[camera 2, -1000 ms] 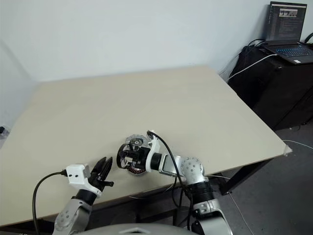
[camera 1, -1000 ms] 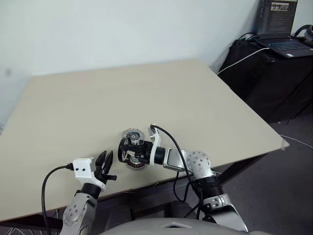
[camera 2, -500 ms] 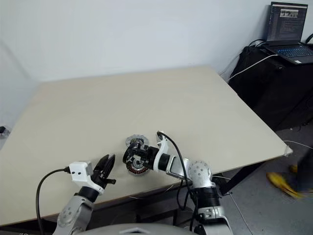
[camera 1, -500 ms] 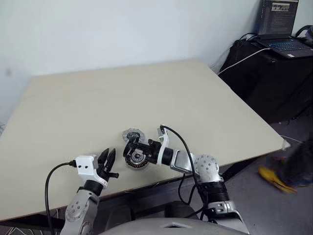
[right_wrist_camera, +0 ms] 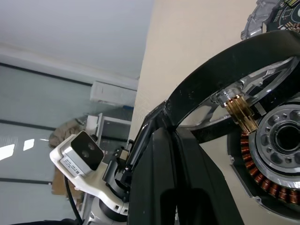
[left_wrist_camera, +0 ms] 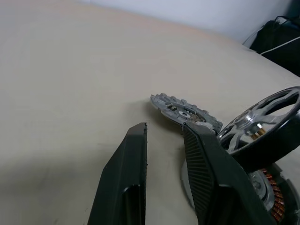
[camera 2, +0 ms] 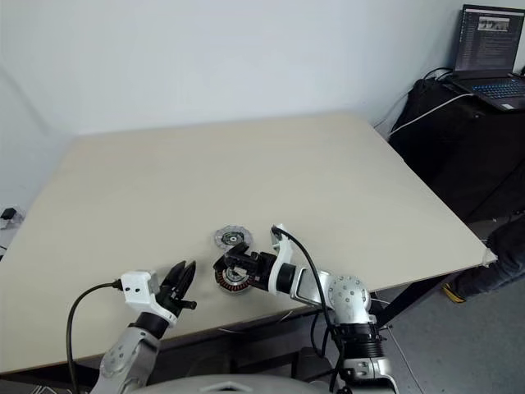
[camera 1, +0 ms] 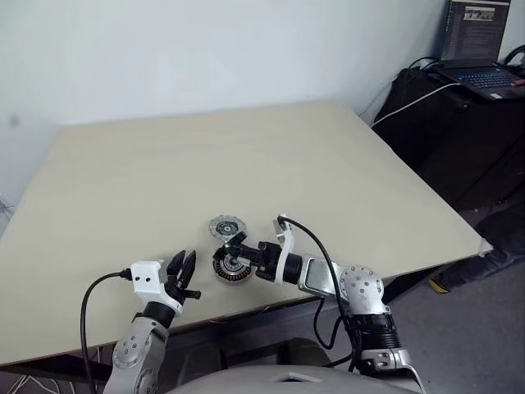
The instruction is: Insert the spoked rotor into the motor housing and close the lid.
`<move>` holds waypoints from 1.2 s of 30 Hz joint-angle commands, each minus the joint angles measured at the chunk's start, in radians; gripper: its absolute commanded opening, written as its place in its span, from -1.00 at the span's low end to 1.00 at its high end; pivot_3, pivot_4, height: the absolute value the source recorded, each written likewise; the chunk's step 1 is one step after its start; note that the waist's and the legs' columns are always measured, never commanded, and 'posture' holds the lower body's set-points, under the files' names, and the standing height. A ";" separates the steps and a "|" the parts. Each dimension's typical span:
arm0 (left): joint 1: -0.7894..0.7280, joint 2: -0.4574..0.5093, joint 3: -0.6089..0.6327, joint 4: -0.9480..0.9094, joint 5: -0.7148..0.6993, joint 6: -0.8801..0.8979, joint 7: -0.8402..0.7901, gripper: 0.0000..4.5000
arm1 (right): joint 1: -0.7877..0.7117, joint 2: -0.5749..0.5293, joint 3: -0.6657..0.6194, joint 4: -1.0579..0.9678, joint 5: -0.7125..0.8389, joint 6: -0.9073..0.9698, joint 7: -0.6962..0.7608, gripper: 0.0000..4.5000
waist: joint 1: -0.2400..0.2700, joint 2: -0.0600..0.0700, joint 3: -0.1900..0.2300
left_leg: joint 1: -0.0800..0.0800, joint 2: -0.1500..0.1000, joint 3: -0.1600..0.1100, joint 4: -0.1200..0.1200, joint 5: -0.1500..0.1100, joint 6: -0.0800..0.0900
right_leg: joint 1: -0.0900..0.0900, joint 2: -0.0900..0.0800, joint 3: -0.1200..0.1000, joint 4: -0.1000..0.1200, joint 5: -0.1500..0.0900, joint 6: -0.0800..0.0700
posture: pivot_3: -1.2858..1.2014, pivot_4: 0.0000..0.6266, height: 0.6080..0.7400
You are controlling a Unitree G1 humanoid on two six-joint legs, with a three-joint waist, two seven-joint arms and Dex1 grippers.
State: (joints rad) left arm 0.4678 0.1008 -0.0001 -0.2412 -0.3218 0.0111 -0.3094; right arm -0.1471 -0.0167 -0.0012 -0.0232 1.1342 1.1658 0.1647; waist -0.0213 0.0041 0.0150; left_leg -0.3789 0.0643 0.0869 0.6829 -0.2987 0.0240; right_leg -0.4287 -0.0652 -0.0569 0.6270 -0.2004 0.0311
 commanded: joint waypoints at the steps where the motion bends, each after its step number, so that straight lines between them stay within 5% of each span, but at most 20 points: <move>1: -0.013 -0.003 0.002 -0.011 0.002 -0.026 -0.011 -0.45 | 0.013 -0.034 -0.015 -0.020 -0.046 0.000 -0.004 -0.68 | 0.000 -0.001 0.000 | 0.000 0.000 0.000 0.000 0.000 0.000 | 0.000 0.000 0.000 0.000 0.000 0.000 | 0.03 -1.00 1.00; 13: -0.023 -0.005 0.007 0.020 0.004 -0.037 -0.028 -0.45 | 0.041 -0.061 -0.028 -0.079 -0.069 0.049 0.003 0.99 | -0.012 0.000 0.001 | -0.001 0.001 0.000 0.000 0.000 0.000 | -0.001 0.001 0.000 0.000 0.000 -0.001 | 0.03 -1.00 1.00; 22: -0.029 -0.004 0.004 0.039 0.004 -0.049 -0.037 -0.45 | 0.062 -0.195 0.065 -0.261 -0.179 -0.013 0.092 0.99 | -0.010 0.000 0.002 | -0.001 0.000 0.000 -0.001 0.000 0.000 | -0.001 0.000 -0.001 0.000 -0.001 -0.001 | 0.03 -1.00 1.00; 25: -0.033 -0.005 0.004 0.045 0.005 -0.052 -0.039 -0.45 | 0.067 -0.247 0.125 -0.305 -0.351 -0.168 0.096 0.99 | -0.011 0.000 0.003 | -0.001 0.000 -0.001 -0.001 0.000 0.000 | -0.001 0.000 -0.001 0.000 -0.001 -0.001 | 0.03 -1.00 1.00; 28: -0.036 -0.004 0.005 0.048 0.010 -0.058 -0.040 -0.45 | 0.080 -0.261 0.173 -0.319 -0.515 -0.356 0.097 0.73 | -0.009 -0.001 0.003 | -0.001 0.000 0.000 0.000 0.000 0.000 | -0.001 0.000 -0.001 0.000 -0.001 -0.001 | 0.03 -1.00 1.00; 36: -0.041 -0.002 -0.008 0.065 0.064 -0.122 -0.038 -0.45 | 0.076 -0.328 0.365 -0.303 -0.889 -0.659 0.110 -0.42 | -0.009 -0.003 0.004 | -0.001 0.000 0.000 -0.001 0.000 0.000 | -0.001 0.000 -0.001 -0.001 -0.001 -0.001 | 0.03 -1.00 1.00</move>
State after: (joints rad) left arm 0.4371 0.1008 -0.0011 -0.1682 -0.2742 -0.0776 -0.3443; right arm -0.0552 -0.3417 0.3466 -0.2973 0.3016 0.5624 0.2711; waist -0.0305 0.0014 0.0190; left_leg -0.3799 0.0643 0.0870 0.6824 -0.2989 0.0235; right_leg -0.4296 -0.0649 -0.0579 0.6265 -0.2013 0.0304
